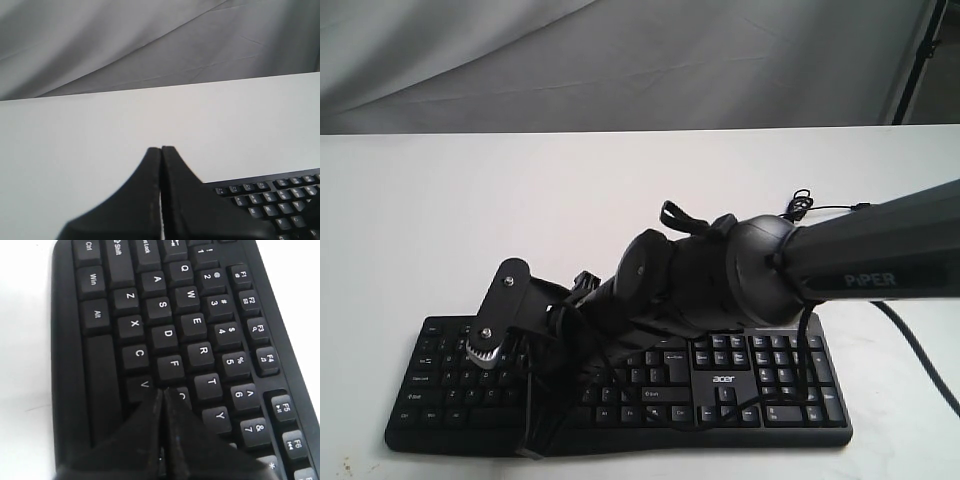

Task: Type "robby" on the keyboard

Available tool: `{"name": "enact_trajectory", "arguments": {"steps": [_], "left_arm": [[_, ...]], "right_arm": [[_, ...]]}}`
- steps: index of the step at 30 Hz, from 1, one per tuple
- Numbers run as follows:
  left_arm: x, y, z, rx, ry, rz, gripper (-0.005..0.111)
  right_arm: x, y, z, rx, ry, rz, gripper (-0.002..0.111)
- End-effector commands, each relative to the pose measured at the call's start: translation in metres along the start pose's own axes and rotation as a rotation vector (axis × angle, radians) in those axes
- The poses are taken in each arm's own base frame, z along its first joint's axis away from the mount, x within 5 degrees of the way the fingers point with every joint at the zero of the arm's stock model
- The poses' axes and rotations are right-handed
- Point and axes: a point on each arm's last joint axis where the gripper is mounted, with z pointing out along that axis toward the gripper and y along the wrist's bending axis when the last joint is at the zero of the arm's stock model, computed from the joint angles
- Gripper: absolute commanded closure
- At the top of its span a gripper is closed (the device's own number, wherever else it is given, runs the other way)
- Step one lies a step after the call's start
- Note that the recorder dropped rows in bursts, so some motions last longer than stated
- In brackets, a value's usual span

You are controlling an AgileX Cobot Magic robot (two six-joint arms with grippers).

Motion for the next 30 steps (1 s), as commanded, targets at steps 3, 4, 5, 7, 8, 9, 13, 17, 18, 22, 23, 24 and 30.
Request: {"name": "enact_trajectory", "arguments": {"steps": [3,4,5,7,8,9,13,17,18,22,23,24,30], "left_arm": [[0.0008,-0.0003,0.0001,0.005,-0.005,0.003,0.107],[0.0008,-0.0003,0.0001,0.005,-0.005,0.003,0.107],[0.0008,-0.0003,0.0001,0.005,-0.005,0.003,0.107],[0.0008,-0.0003,0.0001,0.005,-0.005,0.003,0.107],[0.0008,-0.0003,0.0001,0.005,-0.005,0.003,0.107],[0.0008,-0.0003,0.0001,0.005,-0.005,0.003,0.107],[0.0008,-0.0003,0.0001,0.005,-0.005,0.003,0.107],[0.0008,-0.0003,0.0001,0.005,-0.005,0.003,0.107],[0.0008,-0.0003,0.0001,0.005,-0.005,0.003,0.107],[0.0008,-0.0003,0.0001,0.005,-0.005,0.003,0.107],[0.0008,-0.0003,0.0001,0.005,-0.005,0.003,0.107],[0.0008,-0.0003,0.0001,0.005,-0.005,0.003,0.107],[0.0008,-0.0003,0.0001,0.005,-0.005,0.003,0.107]], "right_arm": [[-0.0024,-0.0006,-0.0002,0.008,-0.009,-0.002,0.108],[-0.0024,-0.0006,-0.0002,0.008,-0.009,-0.002,0.108],[-0.0024,-0.0006,-0.0002,0.008,-0.009,-0.002,0.108],[-0.0024,-0.0006,-0.0002,0.008,-0.009,-0.004,0.108],[-0.0024,-0.0006,-0.0002,0.008,-0.009,-0.004,0.108],[-0.0024,-0.0006,-0.0002,0.008,-0.009,-0.004,0.108],[-0.0026,-0.0005,-0.0002,0.007,-0.011,0.0,0.108],[-0.0028,-0.0005,-0.0002,0.007,-0.013,0.003,0.108],[-0.003,-0.0005,-0.0002,0.006,-0.015,0.009,0.108],[-0.0031,-0.0004,-0.0002,0.006,-0.017,0.015,0.108],[-0.0031,-0.0004,-0.0002,0.006,-0.017,0.015,0.108],[-0.0031,-0.0004,-0.0002,0.006,-0.017,0.015,0.108],[-0.0033,-0.0011,-0.0002,0.014,-0.018,0.015,0.108]]}}
